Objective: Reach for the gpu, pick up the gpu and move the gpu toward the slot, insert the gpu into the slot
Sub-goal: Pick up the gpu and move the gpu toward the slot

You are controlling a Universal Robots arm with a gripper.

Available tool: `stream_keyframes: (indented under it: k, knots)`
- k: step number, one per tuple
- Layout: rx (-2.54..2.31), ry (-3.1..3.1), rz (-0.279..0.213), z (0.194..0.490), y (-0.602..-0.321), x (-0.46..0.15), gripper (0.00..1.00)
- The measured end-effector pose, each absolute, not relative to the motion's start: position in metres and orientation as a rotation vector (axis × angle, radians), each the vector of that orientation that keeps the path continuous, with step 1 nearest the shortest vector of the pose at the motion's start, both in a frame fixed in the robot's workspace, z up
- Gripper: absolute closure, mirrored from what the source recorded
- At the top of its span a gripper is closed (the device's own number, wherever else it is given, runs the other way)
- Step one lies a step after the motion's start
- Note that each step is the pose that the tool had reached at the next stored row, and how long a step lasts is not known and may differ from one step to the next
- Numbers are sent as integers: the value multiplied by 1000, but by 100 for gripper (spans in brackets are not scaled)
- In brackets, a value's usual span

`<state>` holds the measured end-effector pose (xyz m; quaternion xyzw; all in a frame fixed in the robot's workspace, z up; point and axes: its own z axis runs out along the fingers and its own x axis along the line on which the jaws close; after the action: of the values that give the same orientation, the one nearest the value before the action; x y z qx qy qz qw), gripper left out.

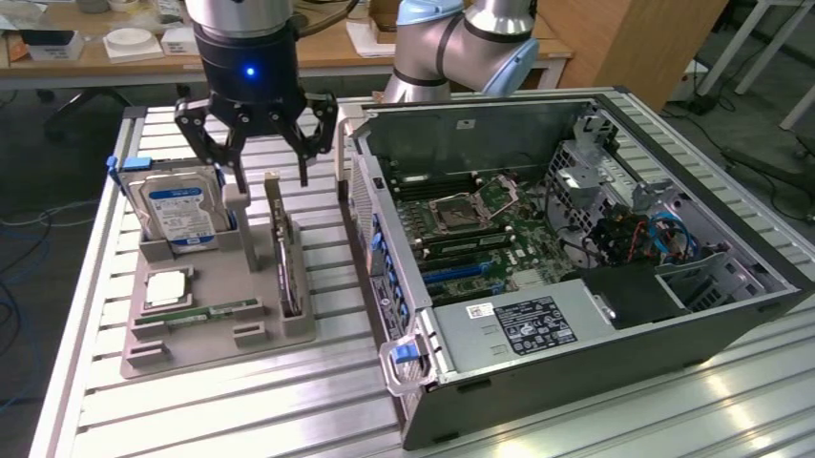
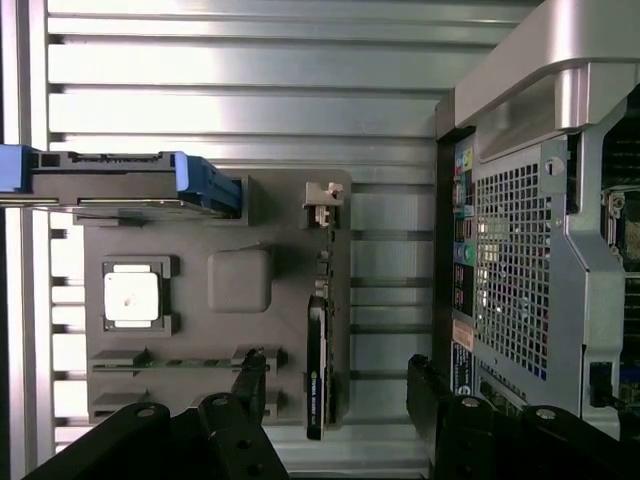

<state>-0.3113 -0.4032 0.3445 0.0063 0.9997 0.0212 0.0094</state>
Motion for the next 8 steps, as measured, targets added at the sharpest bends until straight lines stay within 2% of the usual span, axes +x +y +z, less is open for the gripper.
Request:
stream_keyframes:
  k: [8]
  knots:
    - [20, 3122, 66, 342, -403, -311, 32]
